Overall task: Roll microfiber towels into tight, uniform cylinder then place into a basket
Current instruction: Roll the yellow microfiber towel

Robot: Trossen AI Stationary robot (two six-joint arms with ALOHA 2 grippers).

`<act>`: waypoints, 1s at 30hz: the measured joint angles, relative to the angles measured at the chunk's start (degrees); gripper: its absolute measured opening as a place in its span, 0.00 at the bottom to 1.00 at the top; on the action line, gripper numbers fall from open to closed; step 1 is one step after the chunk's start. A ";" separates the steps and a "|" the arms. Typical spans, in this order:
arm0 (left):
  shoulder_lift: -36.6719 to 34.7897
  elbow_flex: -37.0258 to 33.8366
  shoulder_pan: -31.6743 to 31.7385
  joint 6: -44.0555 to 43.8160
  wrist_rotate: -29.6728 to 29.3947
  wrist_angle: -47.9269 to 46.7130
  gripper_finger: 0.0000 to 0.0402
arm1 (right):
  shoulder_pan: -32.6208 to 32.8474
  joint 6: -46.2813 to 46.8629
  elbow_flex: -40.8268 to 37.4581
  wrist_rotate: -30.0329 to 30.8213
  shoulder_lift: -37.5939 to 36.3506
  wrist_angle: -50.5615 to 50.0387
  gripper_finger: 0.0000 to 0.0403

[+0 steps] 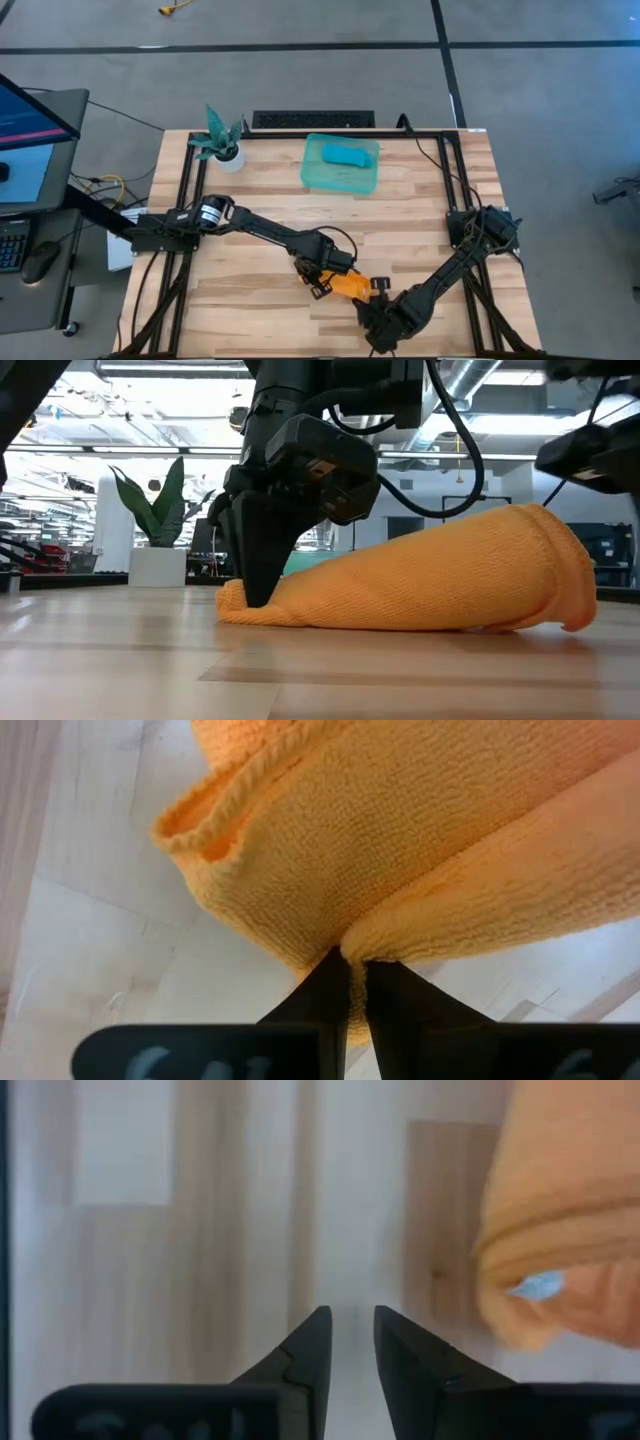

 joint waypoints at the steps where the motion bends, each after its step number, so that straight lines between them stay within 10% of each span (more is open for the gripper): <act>1: 0.01 0.00 0.00 0.03 0.02 0.04 0.05 | 0.18 -0.81 0.00 0.17 0.00 0.29 0.25; 15: 0.01 -0.02 -0.04 0.05 -0.02 0.38 0.05 | 0.26 -15.30 0.04 26.45 0.00 9.26 0.20; 30: 0.01 0.02 -0.09 0.07 0.00 0.04 0.05 | -5.83 1.03 -6.50 18.09 -0.11 6.79 0.18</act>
